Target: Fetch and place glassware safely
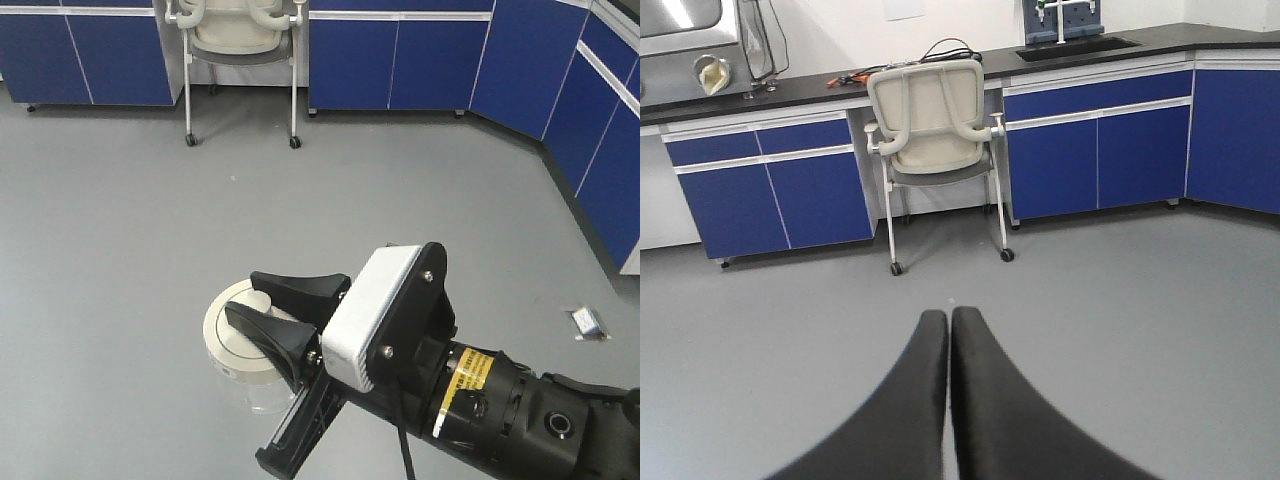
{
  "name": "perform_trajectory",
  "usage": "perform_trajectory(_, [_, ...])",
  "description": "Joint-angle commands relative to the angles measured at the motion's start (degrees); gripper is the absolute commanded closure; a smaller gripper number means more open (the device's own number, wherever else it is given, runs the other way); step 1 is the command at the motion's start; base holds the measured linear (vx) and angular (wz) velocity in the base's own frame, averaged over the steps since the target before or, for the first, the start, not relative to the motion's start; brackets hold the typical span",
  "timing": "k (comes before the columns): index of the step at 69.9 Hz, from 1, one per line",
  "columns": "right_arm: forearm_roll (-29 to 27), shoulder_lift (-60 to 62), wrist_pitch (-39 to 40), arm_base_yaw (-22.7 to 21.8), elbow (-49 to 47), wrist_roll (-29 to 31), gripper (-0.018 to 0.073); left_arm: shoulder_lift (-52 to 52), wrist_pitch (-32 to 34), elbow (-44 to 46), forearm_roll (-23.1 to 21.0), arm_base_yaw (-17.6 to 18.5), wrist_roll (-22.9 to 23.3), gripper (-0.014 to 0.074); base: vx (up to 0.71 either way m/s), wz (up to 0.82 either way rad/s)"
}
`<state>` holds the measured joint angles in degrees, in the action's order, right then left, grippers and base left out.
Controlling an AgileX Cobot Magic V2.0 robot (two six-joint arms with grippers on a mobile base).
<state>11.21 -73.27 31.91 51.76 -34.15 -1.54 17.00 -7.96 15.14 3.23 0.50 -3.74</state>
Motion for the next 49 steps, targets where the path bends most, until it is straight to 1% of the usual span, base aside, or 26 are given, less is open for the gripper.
perform_trajectory(1, [-0.18,1.88,6.16,-0.06,-1.81,0.40,0.0563,0.38,4.02,1.57,-0.36,0.38,0.41,0.0603,0.54,-0.03])
perform_trajectory(49, [-0.18,1.88,6.11,-0.06,-1.81,0.40,0.0563,0.38,4.02,1.57,-0.36,0.38,0.41,0.0603,0.53,0.00])
